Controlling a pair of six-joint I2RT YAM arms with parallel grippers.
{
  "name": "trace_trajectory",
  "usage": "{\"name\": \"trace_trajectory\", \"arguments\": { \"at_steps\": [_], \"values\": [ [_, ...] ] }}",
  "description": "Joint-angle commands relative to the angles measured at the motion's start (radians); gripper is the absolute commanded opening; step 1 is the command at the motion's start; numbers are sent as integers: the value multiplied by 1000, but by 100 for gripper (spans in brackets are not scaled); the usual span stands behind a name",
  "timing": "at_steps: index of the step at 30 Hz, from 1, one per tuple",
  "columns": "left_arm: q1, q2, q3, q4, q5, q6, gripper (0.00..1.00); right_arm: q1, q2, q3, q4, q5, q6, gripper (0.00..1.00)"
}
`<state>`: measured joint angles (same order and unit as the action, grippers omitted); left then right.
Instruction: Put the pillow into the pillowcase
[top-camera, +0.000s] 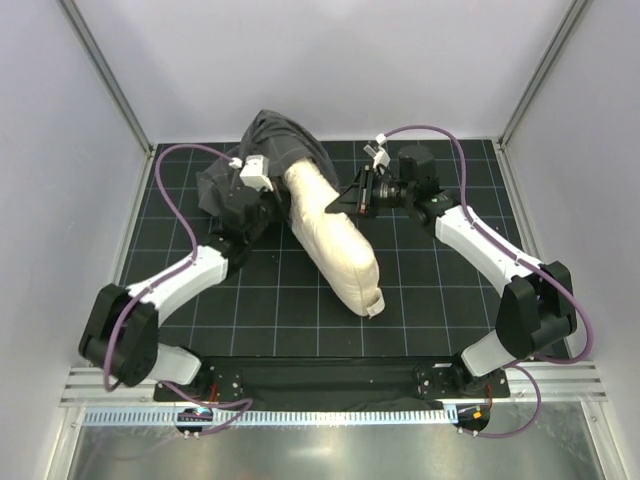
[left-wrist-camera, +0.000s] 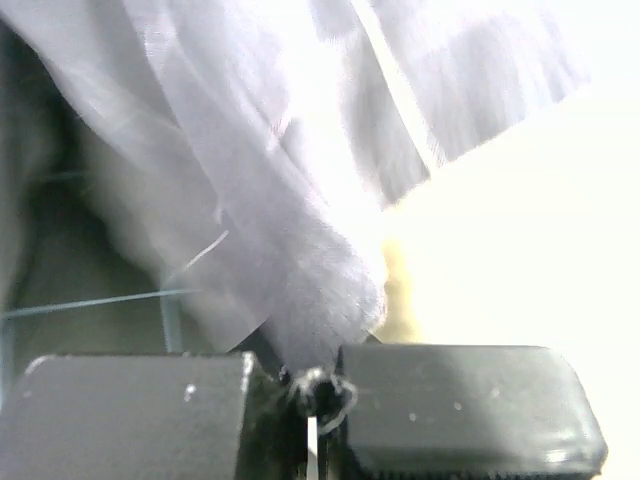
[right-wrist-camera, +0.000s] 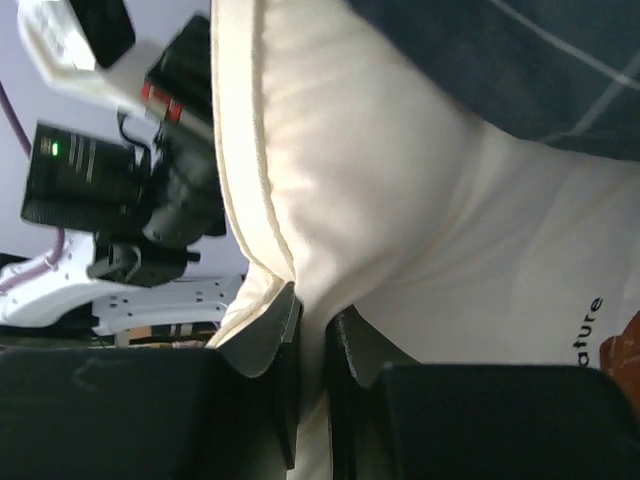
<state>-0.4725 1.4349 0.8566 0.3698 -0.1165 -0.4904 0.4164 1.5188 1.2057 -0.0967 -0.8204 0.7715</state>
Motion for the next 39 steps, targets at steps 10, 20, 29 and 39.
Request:
{"name": "trace_trajectory", "arguments": {
  "at_steps": [10, 20, 29, 39],
  "values": [
    [-390, -280, 122, -264, 392, 220, 0, -60, -3, 92, 411, 58, 276, 4],
    [-354, -254, 427, -590, 264, 130, 0, -140, -86, -152, 362, 118, 163, 6],
    [-217, -82, 645, -822, 273, -10, 0, -198, -270, -117, -35, 153, -145, 86],
    [-207, 19, 527, -726, 321, -8, 0, -363, -505, -218, -383, 424, -298, 100]
  ]
}}
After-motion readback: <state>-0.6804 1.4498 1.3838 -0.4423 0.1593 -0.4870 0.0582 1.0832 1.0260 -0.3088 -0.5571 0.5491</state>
